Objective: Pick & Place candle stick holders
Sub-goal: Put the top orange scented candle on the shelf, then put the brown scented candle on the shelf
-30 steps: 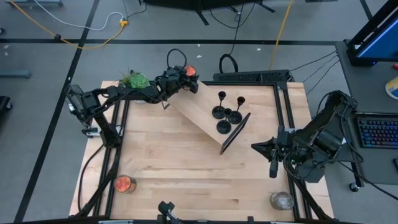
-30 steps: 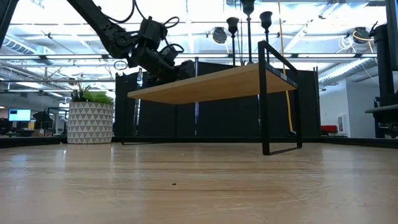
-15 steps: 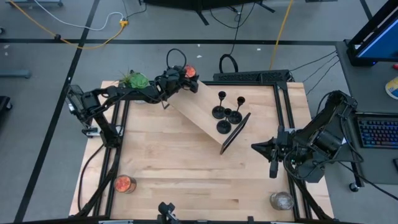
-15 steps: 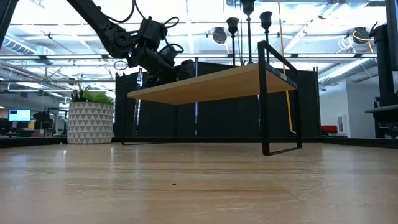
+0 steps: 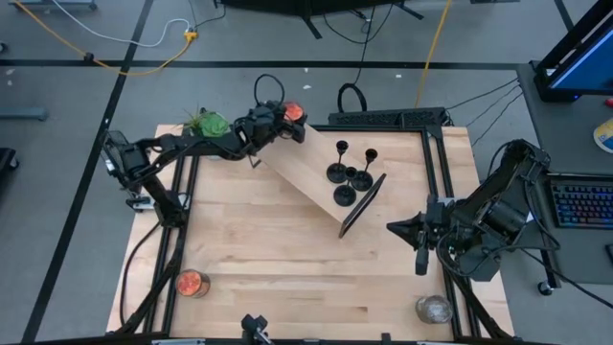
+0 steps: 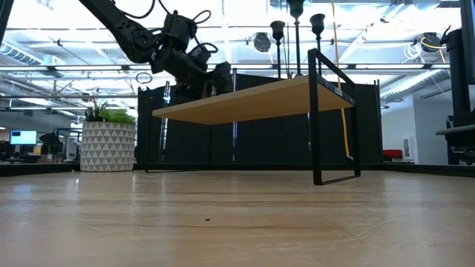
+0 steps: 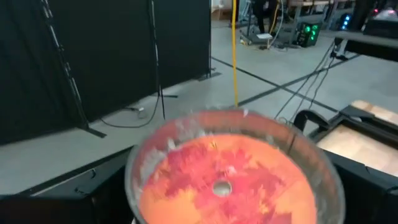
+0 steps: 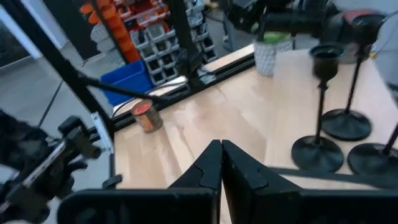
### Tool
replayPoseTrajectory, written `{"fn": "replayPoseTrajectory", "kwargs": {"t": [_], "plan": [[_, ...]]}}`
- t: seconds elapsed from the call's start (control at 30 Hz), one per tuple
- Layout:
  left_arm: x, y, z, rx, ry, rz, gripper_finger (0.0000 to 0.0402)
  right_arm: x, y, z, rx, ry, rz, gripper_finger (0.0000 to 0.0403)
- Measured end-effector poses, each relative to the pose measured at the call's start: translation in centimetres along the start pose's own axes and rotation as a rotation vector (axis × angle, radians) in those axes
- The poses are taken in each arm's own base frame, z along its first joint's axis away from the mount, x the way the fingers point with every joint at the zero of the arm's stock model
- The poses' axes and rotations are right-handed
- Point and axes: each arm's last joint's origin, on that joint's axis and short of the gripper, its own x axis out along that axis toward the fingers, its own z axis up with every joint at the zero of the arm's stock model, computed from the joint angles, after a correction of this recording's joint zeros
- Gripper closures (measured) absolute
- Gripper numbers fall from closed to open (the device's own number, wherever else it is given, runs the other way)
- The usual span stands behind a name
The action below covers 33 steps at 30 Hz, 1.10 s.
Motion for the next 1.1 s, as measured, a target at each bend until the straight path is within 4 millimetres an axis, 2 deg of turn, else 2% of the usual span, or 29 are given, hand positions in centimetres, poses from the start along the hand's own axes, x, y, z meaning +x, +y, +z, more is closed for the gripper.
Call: {"fn": "replayPoseTrajectory", "kwargs": {"t": [0.33,0.5,0.6,0.8,1.1], "plan": [[-1.7,0.2,2.3,-0.015,-0.052,0.002,0.0009,0.0,0.1,-0.1,0.006,0.029,0.02,0.0402],[-3.6,-0.4,4.1,-0.021,-0.096,-0.026,0.0009,0.0,0.1,-0.2,0.001,0.053,0.035,0.0401],[-5.2,-1.1,5.2,-0.025,-0.115,-0.039,0.0009,0.0,0.1,-0.2,-0.001,0.074,0.05,0.0401],[-9.7,-3.0,6.9,-0.028,-0.093,-0.146,0.0009,0.0,0.1,-0.5,-0.052,0.145,0.085,0.0401],[-17.2,-5.9,7.6,-0.149,0.027,-0.371,0.0009,-0.1,0.2,-0.6,-0.161,0.181,0.124,0.0401]]}}
